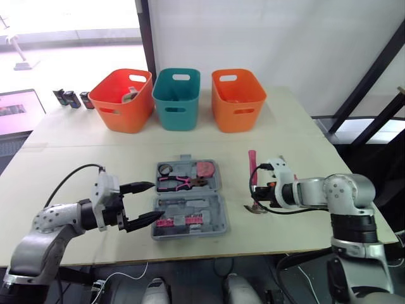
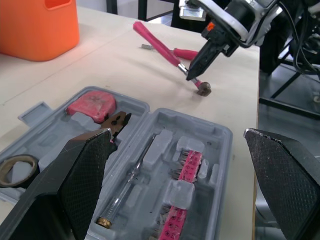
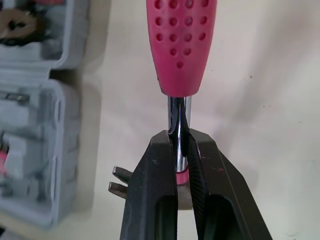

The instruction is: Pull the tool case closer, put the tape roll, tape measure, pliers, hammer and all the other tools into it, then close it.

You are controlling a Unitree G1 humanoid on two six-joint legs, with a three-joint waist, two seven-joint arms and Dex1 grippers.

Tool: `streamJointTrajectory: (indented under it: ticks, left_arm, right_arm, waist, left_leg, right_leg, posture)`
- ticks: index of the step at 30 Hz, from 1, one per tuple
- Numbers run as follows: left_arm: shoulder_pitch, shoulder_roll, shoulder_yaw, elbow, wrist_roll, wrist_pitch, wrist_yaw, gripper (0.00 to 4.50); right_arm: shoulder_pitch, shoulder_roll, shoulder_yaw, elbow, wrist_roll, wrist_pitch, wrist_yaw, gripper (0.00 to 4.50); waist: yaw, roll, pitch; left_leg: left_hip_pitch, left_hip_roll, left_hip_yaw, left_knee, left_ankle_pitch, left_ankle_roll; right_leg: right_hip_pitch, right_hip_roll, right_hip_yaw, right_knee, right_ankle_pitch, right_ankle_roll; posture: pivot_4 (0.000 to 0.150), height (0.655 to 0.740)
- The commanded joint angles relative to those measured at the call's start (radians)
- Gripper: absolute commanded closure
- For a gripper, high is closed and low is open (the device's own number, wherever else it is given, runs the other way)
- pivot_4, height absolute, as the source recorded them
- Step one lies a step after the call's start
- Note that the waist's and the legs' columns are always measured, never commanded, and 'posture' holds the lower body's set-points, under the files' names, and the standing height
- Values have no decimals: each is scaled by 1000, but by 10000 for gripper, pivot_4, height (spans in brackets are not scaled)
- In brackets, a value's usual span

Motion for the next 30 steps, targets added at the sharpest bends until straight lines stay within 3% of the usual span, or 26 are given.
streamJointTrajectory:
  ticks: [1,7,8,12,16,20,26,30]
  left_arm:
    - [-4,-2,4,-12,1,-28,-3,0]
    - [-5,-2,2,-2,13,-43,5,0]
    - [-6,-2,4,-2,12,-43,6,0]
    - [-1,3,15,2,8,-45,8,0]
    - [1,5,14,15,13,-52,5,0]
    - [-5,6,7,20,17,-52,5,0]
    - [-27,8,-1,29,20,-41,5,0]
    - [-41,11,-7,38,28,-41,0,0]
  right_arm:
    - [14,36,-32,55,49,9,-148,32165]
    - [36,66,-65,45,43,9,-234,2714]
    - [42,59,-75,5,52,9,-234,245]
    - [63,4,-58,-221,67,9,-183,245]
    - [137,-138,73,-540,11,-106,-71,245]
    - [314,-41,115,-696,-69,-289,-67,245]
    - [428,-26,304,-620,-331,-533,-67,245]
    - [417,34,318,-484,-417,-632,-44,245]
  waist:
    - [-2,0,0]
    - [5,-2,-2]
    - [7,-2,-2]
    - [9,-1,-1]
    - [4,-1,-1]
    - [-2,-5,-4]
    - [-8,-5,-3]
    - [-13,-5,-3]
  left_leg:
    - [0,0,0,0,0,0]
    - [0,0,0,0,0,0]
    - [0,0,0,0,0,0]
    - [-1,0,0,0,0,0]
    - [-1,0,0,-1,0,1]
    - [0,1,-1,-2,-2,4]
    - [-1,0,0,1,-2,4]
    - [-1,0,0,0,-2,4]
  right_leg:
    - [0,0,0,0,0,0]
    - [1,0,0,-1,0,0]
    - [1,0,0,-1,0,0]
    - [1,0,0,-2,0,0]
    - [-1,0,0,-1,0,0]
    - [0,1,0,-1,-1,0]
    - [0,0,1,-4,0,-2]
    - [0,0,1,-4,0,-2]
  posture:
    - [1500,7400]
    - [1500,7400]
    - [1500,7400]
    - [1500,7400]
    - [1500,7400]
    - [1500,7400]
    - [1500,7400]
    - [1500,7400]
